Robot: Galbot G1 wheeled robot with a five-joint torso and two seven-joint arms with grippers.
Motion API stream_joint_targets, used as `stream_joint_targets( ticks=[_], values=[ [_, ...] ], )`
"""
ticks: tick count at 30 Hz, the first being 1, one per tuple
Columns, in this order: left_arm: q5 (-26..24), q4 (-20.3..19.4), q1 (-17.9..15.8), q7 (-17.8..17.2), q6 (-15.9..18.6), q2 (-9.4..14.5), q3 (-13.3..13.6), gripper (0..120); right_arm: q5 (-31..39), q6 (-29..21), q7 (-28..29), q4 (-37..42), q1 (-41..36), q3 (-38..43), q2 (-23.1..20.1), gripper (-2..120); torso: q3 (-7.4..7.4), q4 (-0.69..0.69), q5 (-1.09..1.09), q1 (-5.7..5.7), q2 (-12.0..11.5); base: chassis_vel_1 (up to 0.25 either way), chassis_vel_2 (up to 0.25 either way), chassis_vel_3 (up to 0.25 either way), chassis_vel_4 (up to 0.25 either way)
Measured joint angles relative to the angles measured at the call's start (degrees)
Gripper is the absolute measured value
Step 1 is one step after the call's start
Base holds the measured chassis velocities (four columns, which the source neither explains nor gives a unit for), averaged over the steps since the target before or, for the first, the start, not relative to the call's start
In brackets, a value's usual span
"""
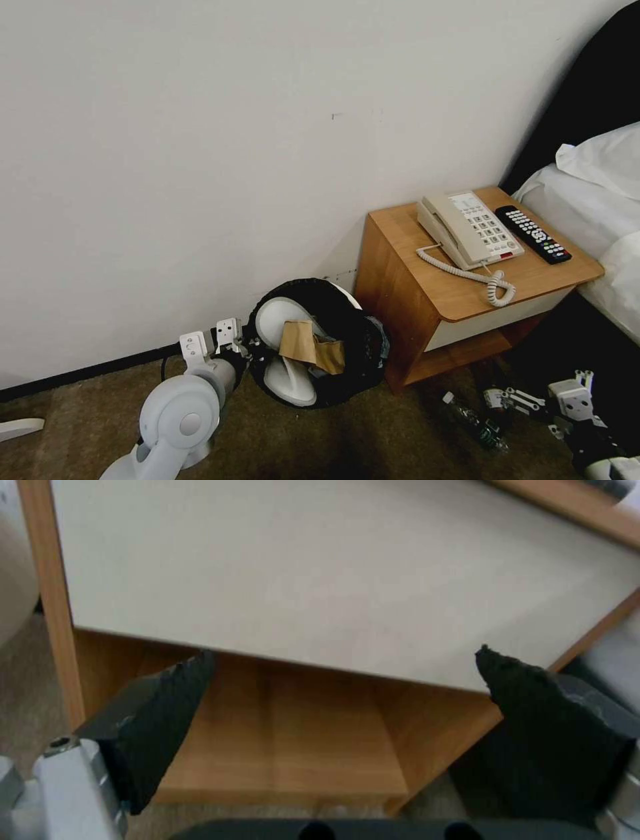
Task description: Pick up the trash bin, then pick up the garbage from the floor and place it into the trash bin.
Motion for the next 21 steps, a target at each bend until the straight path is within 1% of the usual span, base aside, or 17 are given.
stream_joint_targets(
  ticks=[1, 2, 3, 4, 5, 6, 7, 8, 9, 11, 12, 15, 16, 17, 19, 20, 21],
  values=[
    [0.00, 0.00, 0.00, 0.00, 0.00, 0.00, 0.00, 0, 0.00, 0.00, 0.00, 0.00, 0.00, 0.00, 0.00, 100, 0.00, 0.00, 0.00, 0.00, 0.00, 0.000, 0.000, 0.000, 0.000],
    [0.01, -0.01, -0.09, 0.01, -0.01, 0.07, 0.01, 0, 0.87, -0.92, 0.57, -1.04, 0.50, -0.72, -2.27, 100, 0.00, 0.00, 0.00, 0.00, 0.00, 0.000, 0.000, 0.000, 0.000],
    [0.01, -0.02, -0.24, 0.03, -0.02, 0.10, 0.13, 0, 2.59, -2.27, 1.30, -2.68, 1.16, -1.85, -6.77, 100, 0.00, 0.01, 0.00, 0.00, 0.00, 0.000, 0.000, 0.000, 0.000],
    [0.01, -0.02, -0.24, 0.03, -0.02, 0.10, 0.13, 0, 2.59, -2.27, 1.30, -2.68, 1.16, -1.85, -6.77, 100, 0.00, 0.01, 0.00, 0.00, 0.00, 0.000, 0.000, 0.000, 0.000],
    [0.01, -0.01, -0.48, 0.07, -0.02, 0.09, 0.20, 0, 3.80, -3.18, 1.80, -3.66, 1.49, -2.62, -9.78, 100, 0.00, 0.02, 0.00, 0.00, 0.00, 0.000, 0.000, 0.000, 0.000],
    [0.01, -0.01, -0.48, 0.07, -0.02, 0.09, 0.20, 0, 3.80, -3.18, 1.80, -3.66, 1.49, -2.62, -9.78, 100, 0.00, 0.02, 0.00, 0.00, 0.00, 0.000, 0.000, 0.000, 0.000],
    [0.01, 0.05, -0.67, 0.09, -0.02, 0.05, 0.23, 0, 4.62, -3.78, 2.25, -4.53, 1.80, -3.31, -11.75, 100, 0.00, 0.03, 0.00, 0.00, -0.01, 0.000, 0.000, 0.000, 0.000],
    [0.02, 0.12, -0.76, 0.09, -0.03, 0.03, 0.23, 0, 5.05, -4.09, 2.57, -5.07, 2.05, -3.79, -12.83, 100, 0.00, 0.01, 0.01, 0.00, 0.00, 0.000, 0.000, 0.000, 0.000],
    [0.02, 0.12, -0.76, 0.09, -0.03, 0.03, 0.23, 0, 5.05, -4.09, 2.57, -5.07, 2.05, -3.79, -12.83, 100, 0.00, 0.01, 0.01, 0.00, 0.00, 0.000, 0.000, 0.000, 0.000],
    [0.02, 0.25, -0.92, 0.16, -0.03, -0.07, 0.18, 0, 6.00, -5.14, 3.42, -7.33, 3.21, -5.55, -15.78, 100, 0.00, 0.00, 0.00, 0.00, -0.01, 0.000, 0.000, 0.000, 0.000],
    [0.02, 0.25, -0.92, 0.16, -0.03, -0.07, 0.18, 0, 6.00, -5.14, 3.42, -7.33, 3.21, -5.55, -15.78, 100, 0.00, 0.00, 0.00, 0.00, -0.01, 0.000, 0.000, 0.000, 0.000],
    [0.04, 0.28, -0.90, 0.27, -0.03, -0.07, -0.01, 0, 7.25, -6.17, 4.69, -9.56, 4.36, -7.65, -18.01, 100, 0.00, 0.01, 0.00, 0.00, 0.00, 0.000, 0.000, 0.000, 0.000],
    [0.05, 0.28, -0.82, 0.35, -0.03, -0.03, -0.05, 0, 8.01, -6.60, 5.45, -10.99, 5.00, -9.04, -19.44, 100, 0.00, 0.01, 0.00, 0.00, 0.00, 0.000, 0.000, 0.000, 0.000],
    [0.05, 0.28, -0.82, 0.35, -0.03, -0.03, -0.05, 0, 8.01, -6.60, 5.45, -10.99, 5.00, -9.04, -19.44, 100, 0.00, 0.01, 0.00, 0.00, 0.00, 0.000, 0.000, 0.000, 0.000],
    [0.05, 0.16, -0.76, 0.44, -0.03, 0.08, -0.08, 0, 8.99, -7.22, 6.01, -13.35, 6.08, -11.19, -22.23, 100, 0.00, 0.01, 0.00, 0.00, -0.01, 0.000, 0.000, 0.000, 0.000],
    [0.05, 0.16, -0.76, 0.44, -0.03, 0.08, -0.08, 0, 8.99, -7.22, 6.01, -13.35, 6.08, -11.19, -22.23, 100, 0.00, 0.01, 0.00, 0.00, -0.01, 0.000, 0.000, 0.000, 0.000],
    [0.07, 0.14, -0.75, 0.45, -0.03, 0.09, -0.10, 0, 9.72, -7.50, 6.32, -14.21, 6.48, -12.09, -23.43, 100, 0.00, 0.00, 0.00, 0.00, 0.00, 0.000, 0.000, 0.000, 0.000]
  ],
)
